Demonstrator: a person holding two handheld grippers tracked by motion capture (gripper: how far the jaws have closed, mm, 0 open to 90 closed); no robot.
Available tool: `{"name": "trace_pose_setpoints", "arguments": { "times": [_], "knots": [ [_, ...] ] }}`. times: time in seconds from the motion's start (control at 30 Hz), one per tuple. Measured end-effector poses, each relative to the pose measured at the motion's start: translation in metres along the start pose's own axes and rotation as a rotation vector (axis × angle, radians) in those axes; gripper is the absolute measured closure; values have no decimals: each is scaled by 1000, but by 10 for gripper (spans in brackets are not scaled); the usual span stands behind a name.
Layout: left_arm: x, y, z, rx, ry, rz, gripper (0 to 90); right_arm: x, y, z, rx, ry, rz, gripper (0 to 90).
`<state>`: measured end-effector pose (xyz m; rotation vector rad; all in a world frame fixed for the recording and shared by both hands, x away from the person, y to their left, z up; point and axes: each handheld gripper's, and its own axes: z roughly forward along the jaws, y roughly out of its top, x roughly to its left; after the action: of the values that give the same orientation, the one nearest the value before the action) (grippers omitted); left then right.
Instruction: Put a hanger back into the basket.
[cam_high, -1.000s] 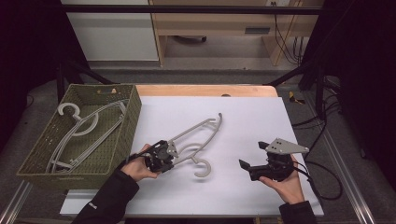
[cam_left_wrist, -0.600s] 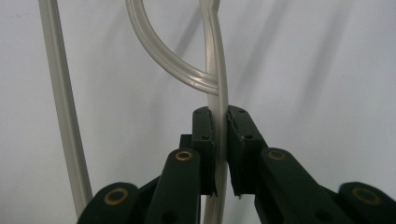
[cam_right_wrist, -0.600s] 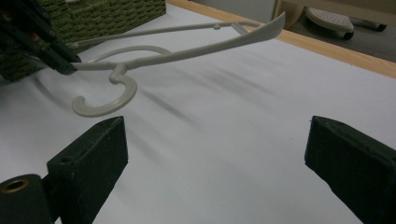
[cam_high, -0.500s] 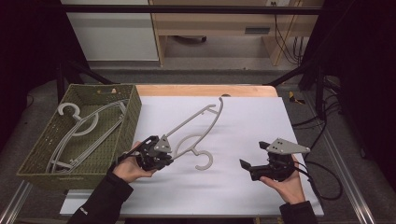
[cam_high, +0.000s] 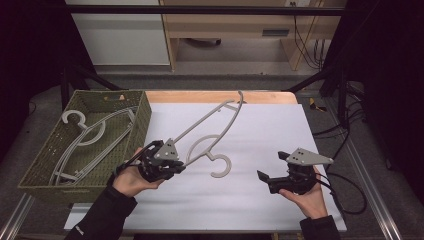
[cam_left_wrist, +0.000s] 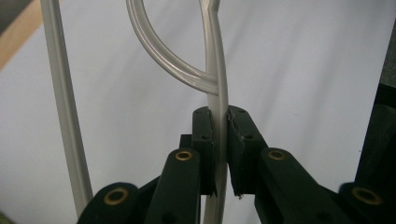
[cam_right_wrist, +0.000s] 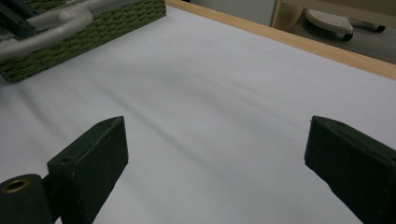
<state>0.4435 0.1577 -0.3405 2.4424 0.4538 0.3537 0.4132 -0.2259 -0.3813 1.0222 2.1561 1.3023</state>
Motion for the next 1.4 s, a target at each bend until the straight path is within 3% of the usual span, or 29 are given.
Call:
{"name": "trace_pose_setpoints", "arguments": {
  "times": [0.17, 0.63, 0.97, 1.2, 1.4],
  "knots": [
    [5, 3, -21, -23, 25, -3, 821, 0, 0, 0, -1, -1, 2, 66],
    [32, -6, -68, -20, 52, -54, 821, 0, 0, 1, 1, -1, 4, 66],
    [59, -31, -107, -21, 105, -120, 821, 0, 0, 1, 0, 0, 7, 66],
    [84, -57, -131, -23, 116, -183, 821, 0, 0, 3, 5, 0, 7, 67],
    [102, -79, -140, -15, 111, -223, 820, 0, 0, 4, 10, 0, 7, 67]
  ]
}}
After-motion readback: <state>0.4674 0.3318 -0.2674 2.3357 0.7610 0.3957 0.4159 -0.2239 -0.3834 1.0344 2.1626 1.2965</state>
